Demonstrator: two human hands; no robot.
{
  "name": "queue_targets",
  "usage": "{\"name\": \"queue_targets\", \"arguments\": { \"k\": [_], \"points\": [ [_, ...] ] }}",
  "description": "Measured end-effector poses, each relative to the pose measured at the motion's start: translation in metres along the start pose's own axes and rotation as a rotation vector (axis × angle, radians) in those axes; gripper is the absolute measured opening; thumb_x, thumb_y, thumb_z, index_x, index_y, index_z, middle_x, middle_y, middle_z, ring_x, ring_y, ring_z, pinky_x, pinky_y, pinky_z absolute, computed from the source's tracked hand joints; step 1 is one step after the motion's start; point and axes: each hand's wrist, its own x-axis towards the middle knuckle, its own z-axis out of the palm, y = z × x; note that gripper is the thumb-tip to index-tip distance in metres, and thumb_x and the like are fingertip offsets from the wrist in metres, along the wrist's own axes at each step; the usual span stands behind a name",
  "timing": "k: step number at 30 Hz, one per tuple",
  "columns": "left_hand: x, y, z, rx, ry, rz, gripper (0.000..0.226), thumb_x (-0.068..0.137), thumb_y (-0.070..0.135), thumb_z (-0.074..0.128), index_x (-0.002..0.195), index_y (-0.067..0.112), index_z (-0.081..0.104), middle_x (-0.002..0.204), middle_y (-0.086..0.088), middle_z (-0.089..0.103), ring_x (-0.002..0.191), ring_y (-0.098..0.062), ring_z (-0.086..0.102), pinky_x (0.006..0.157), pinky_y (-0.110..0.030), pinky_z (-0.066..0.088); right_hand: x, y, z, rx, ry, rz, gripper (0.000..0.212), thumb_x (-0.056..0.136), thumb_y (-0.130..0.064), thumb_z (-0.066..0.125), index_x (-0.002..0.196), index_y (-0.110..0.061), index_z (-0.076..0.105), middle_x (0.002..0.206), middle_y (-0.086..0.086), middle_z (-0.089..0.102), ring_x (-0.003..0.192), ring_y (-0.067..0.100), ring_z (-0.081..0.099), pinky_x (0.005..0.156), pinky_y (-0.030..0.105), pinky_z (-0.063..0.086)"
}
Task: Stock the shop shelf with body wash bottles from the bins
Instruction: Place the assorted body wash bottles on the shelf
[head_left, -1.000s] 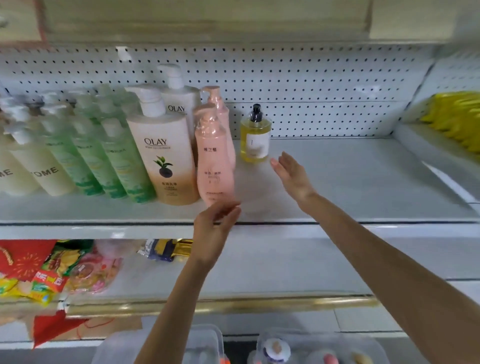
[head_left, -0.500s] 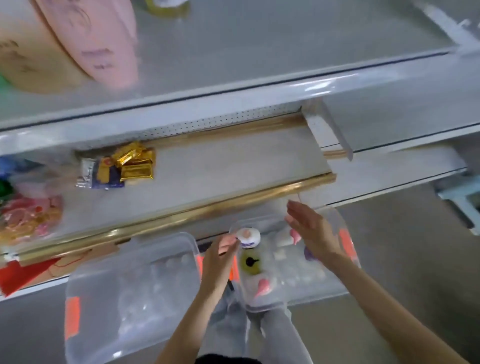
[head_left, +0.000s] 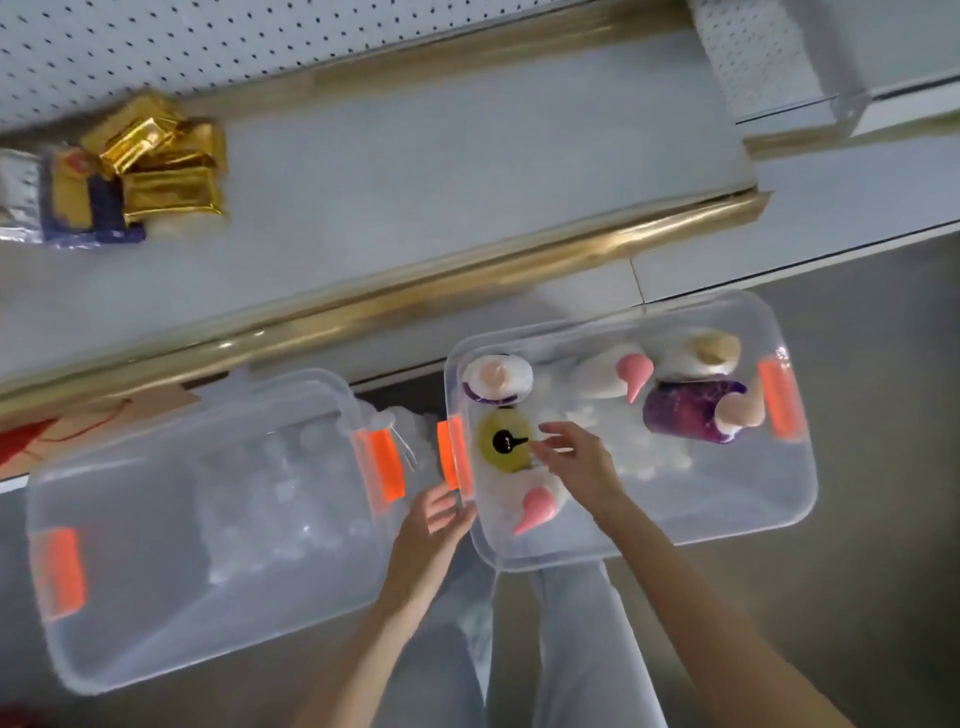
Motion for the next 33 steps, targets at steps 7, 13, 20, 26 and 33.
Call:
{"name": "queue_targets", "arguments": {
  "k": [7, 13, 20, 26, 33],
  "points": [
    [0.025, 0.001, 0.002, -0.046, 0.026, 0.008, 0.03, 0.087, 0.029, 0.067, 0.115, 0.027, 0.057, 0.114, 0.012, 0.063, 0.107, -0.001, 0.059, 0.1, -0.031, 0.045, 0.033, 0.018, 0.033, 0.068, -0.02, 0.074, 0.018, 0.077, -0.025, 0.077, 0.087, -0.018, 0.064, 0.087, 0.002, 0.07, 0.084, 0.024, 0.067, 0.084, 0.043, 0.055],
    [0.021, 0.014, 0.002, -0.075, 0.034, 0.047, 0.026, 0.09, 0.028, 0.064, 0.114, 0.029, 0.054, 0.114, 0.014, 0.061, 0.108, 0.0, 0.057, 0.094, -0.025, 0.044, 0.029, 0.014, 0.035, 0.085, -0.005, 0.145, 0.029, 0.067, -0.028, 0.085, 0.081, -0.017, 0.062, 0.083, 0.006, 0.072, 0.082, 0.025, 0.069, 0.085, 0.046, 0.054],
    [-0.005, 0.032, -0.004, -0.14, 0.015, 0.119, 0.027, 0.091, 0.027, 0.062, 0.117, 0.027, 0.054, 0.112, 0.019, 0.059, 0.105, 0.005, 0.056, 0.08, -0.015, 0.046, -0.03, -0.029, 0.009, 0.165, -0.049, 0.082, 0.022, 0.071, -0.015, 0.083, 0.081, -0.007, 0.064, 0.073, 0.005, 0.07, 0.068, 0.017, 0.066, 0.068, 0.026, 0.055],
    [-0.055, 0.068, -0.013, -0.158, -0.042, 0.216, 0.026, 0.095, 0.032, 0.054, 0.12, 0.025, 0.054, 0.114, 0.016, 0.059, 0.102, 0.007, 0.057, 0.074, -0.012, 0.048, -0.108, -0.103, -0.022, 0.173, -0.088, -0.047, 0.015, 0.075, -0.007, 0.078, 0.077, -0.004, 0.063, 0.058, 0.001, 0.066, 0.051, 0.007, 0.061, 0.053, 0.014, 0.048],
    [-0.114, 0.131, -0.024, -0.083, -0.218, 0.438, 0.032, 0.094, 0.042, 0.049, 0.123, 0.03, 0.055, 0.116, 0.015, 0.061, 0.099, 0.014, 0.058, 0.079, -0.012, 0.046, -0.192, -0.182, -0.064, 0.19, 0.05, -0.179, 0.015, 0.076, -0.007, 0.078, 0.076, -0.002, 0.064, 0.052, 0.002, 0.062, 0.046, 0.007, 0.056, 0.042, 0.011, 0.04]
  ]
}}
